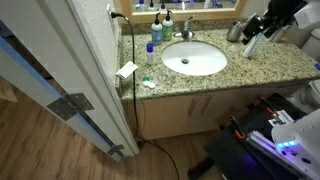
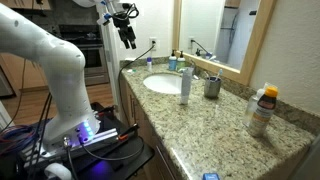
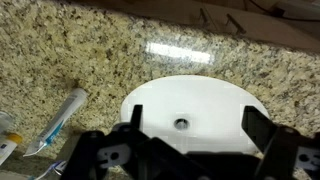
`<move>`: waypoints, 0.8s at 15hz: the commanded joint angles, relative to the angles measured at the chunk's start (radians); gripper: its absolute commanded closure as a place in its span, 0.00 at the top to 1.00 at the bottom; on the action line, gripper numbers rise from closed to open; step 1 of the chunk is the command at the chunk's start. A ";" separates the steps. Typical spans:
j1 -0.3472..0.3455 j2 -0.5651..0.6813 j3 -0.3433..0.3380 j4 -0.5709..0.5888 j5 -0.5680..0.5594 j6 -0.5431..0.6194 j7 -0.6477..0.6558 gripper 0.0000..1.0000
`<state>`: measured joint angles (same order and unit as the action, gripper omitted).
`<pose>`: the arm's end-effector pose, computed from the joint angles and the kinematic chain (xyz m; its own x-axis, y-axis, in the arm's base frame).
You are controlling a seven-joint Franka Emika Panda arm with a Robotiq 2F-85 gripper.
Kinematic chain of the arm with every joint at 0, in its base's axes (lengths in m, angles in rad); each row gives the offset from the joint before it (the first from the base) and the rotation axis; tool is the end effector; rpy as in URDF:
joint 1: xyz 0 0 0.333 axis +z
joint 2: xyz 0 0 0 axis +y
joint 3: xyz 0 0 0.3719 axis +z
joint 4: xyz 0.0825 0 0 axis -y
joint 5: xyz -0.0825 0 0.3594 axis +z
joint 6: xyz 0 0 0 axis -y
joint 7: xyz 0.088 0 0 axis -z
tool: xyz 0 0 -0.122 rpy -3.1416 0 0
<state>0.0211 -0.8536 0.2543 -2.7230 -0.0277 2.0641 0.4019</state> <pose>0.2440 0.0786 0.5032 0.9568 -0.1611 0.2422 -0.1968 -0.9716 0.1311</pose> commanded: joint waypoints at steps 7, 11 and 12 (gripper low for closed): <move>-0.023 0.056 0.085 0.039 0.084 -0.073 0.306 1.00; -0.175 0.162 -0.126 0.178 0.026 -0.068 0.248 1.00; -0.200 0.192 -0.171 0.226 0.037 -0.082 0.245 1.00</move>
<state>-0.1036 -0.7743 0.1754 -2.6265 -0.0040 2.0187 0.6668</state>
